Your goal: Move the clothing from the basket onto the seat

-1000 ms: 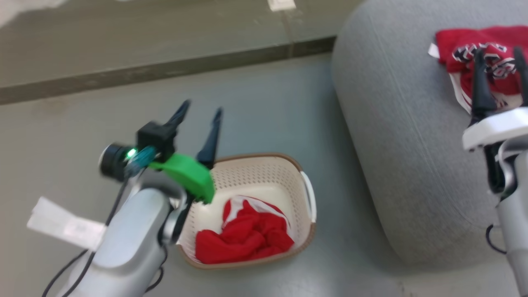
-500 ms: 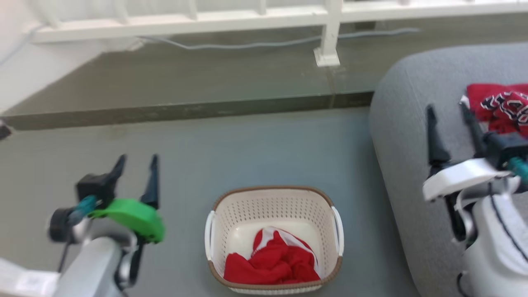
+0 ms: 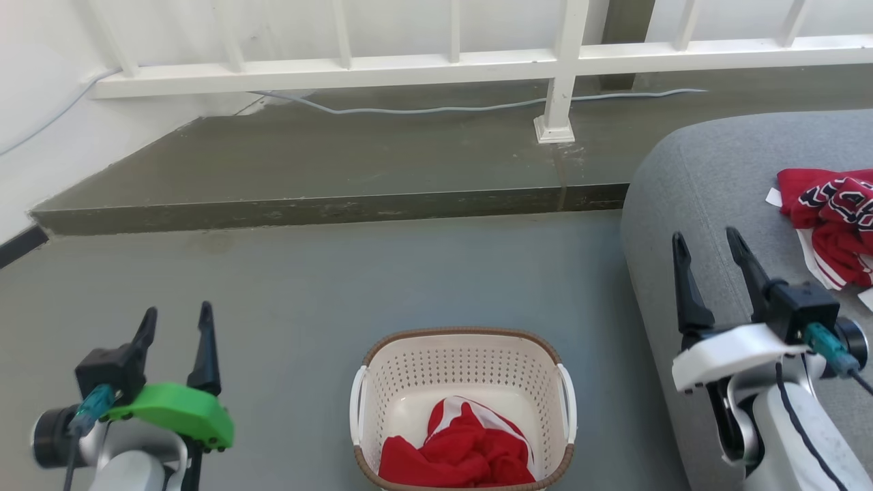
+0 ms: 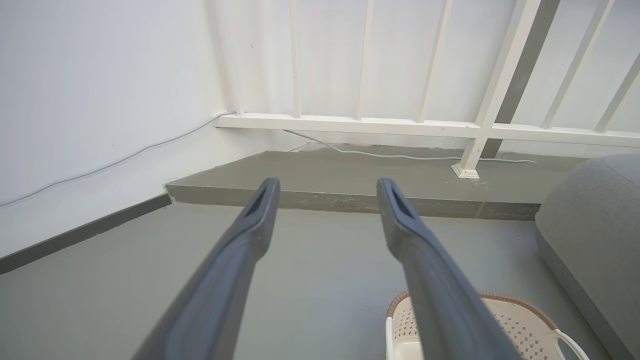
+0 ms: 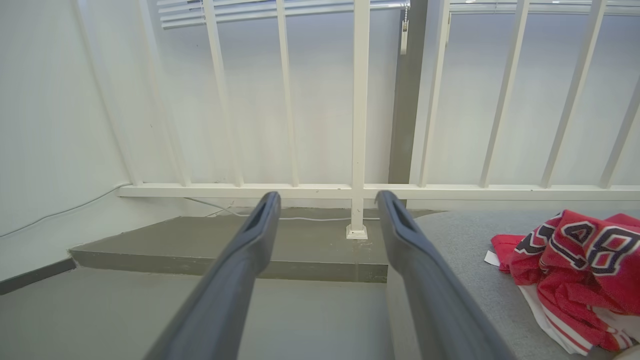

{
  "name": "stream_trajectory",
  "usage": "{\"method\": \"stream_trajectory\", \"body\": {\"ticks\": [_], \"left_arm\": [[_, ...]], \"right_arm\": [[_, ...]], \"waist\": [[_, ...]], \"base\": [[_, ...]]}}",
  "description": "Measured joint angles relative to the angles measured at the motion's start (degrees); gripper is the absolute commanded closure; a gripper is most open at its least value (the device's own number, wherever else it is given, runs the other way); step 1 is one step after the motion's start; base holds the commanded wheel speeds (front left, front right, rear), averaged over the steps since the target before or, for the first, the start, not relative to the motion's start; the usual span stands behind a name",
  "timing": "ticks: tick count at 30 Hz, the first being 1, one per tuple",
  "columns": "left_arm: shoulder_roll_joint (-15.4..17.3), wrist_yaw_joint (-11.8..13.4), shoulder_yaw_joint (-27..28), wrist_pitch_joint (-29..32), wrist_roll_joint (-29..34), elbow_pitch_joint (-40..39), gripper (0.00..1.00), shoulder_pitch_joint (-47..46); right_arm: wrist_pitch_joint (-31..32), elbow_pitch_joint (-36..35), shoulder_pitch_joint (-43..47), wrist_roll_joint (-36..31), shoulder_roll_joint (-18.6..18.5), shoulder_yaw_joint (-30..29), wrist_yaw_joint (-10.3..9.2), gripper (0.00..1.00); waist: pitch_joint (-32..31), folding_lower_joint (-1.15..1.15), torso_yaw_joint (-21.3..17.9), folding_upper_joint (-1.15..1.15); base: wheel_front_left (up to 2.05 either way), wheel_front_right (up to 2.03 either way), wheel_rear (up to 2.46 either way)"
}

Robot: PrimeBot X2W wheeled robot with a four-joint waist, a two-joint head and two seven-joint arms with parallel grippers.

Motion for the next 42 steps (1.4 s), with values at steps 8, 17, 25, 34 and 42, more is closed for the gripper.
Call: {"method": "stream_trajectory", "body": {"ticks": [8,17,25,34,42], "left_arm": [[-1.1,0.0,4.4,0.0,3.1,-4.0,0.0,5.5],[-2.3,0.0,5.6,0.0,4.4,-6.2,0.0,8.8],[-3.1,0.0,5.7,0.0,6.9,-8.4,0.0,9.9],[-3.6,0.0,5.9,0.1,7.5,-10.1,0.0,11.3],[-4.3,0.0,6.2,0.7,7.9,-11.7,0.0,12.1]], "right_arm": [[0.0,-3.0,5.2,0.0,1.0,-0.2,-1.57,0.0],[0.0,-5.2,7.1,0.0,1.7,0.1,-1.92,0.0],[0.2,-6.8,7.8,0.0,1.7,0.1,-2.35,0.0],[0.8,-8.2,8.8,0.0,1.7,0.1,-2.44,0.0],[1.3,-9.3,8.9,0.0,1.7,0.0,-2.87,0.0]], "waist": [[0.0,0.0,-0.8,0.0],[0.5,0.0,-1.8,0.0],[0.8,0.0,-2.4,0.0],[1.0,0.0,-2.6,0.0],[1.4,0.0,-2.7,0.0]], "base": [[0.0,0.0,0.0],[0.0,0.0,0.0],[0.0,0.0,0.0],[0.0,0.0,0.0],[0.0,0.0,0.0]]}}
